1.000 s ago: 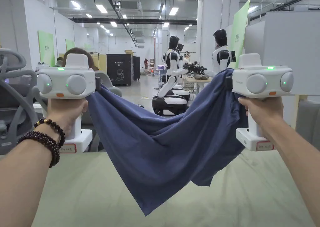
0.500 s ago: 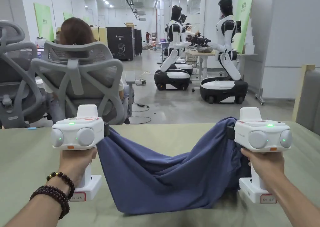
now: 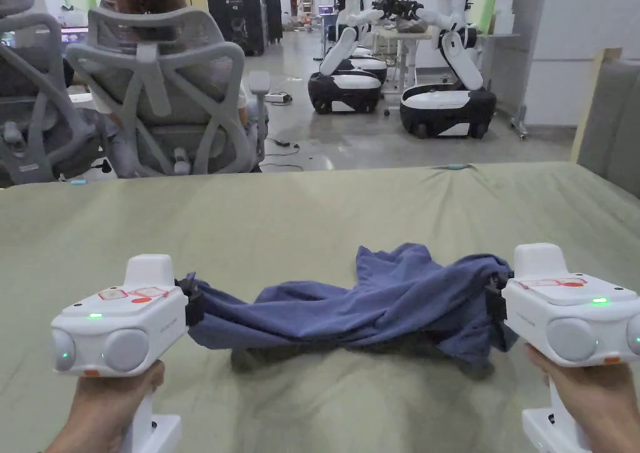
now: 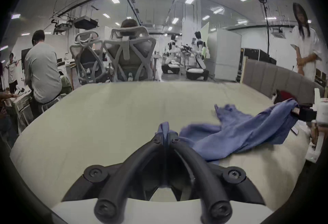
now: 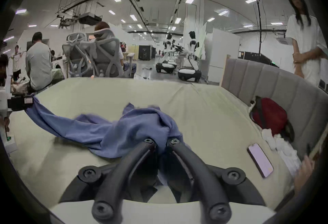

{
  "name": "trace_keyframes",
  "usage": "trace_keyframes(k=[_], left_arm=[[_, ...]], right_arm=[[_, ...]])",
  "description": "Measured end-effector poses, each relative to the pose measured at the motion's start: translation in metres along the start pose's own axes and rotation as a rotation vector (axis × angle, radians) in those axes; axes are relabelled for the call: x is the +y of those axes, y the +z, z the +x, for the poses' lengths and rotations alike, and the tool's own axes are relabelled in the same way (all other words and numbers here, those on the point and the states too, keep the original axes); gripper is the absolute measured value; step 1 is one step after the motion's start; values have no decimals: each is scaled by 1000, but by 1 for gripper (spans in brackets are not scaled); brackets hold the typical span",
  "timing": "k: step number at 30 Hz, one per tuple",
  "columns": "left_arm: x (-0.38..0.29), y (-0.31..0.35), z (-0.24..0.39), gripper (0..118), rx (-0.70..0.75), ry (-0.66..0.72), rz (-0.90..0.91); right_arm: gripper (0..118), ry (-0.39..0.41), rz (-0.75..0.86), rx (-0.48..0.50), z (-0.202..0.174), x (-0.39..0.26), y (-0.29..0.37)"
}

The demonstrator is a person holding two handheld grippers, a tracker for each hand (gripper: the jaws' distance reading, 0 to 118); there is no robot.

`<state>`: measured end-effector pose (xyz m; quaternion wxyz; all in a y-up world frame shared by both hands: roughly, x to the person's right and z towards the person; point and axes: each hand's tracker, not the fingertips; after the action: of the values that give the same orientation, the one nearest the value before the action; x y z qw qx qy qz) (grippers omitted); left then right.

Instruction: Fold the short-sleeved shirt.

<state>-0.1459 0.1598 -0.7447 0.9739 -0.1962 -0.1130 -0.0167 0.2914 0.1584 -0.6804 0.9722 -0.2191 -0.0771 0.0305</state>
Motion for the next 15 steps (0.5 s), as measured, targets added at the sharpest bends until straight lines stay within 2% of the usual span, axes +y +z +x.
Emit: trace_keyframes(k=[7, 11, 13, 14, 15], left_arm=[[-64, 17, 2, 1, 33, -12, -194], [-77, -6, -2, 1, 46, 4, -218], [-81, -13, -5, 2, 55, 9, -220], [-81, -14, -5, 4, 58, 17, -222], [-81, -14, -7, 11, 55, 28, -220]], right_arm=[[9, 32, -190, -18, 4, -72, 20], [9, 63, -246, -11, -2, -84, 12], [9, 51, -246, -15, 0, -86, 9], [9, 43, -241, -17, 3, -87, 9], [13, 36, -235, -13, 4, -86, 10]])
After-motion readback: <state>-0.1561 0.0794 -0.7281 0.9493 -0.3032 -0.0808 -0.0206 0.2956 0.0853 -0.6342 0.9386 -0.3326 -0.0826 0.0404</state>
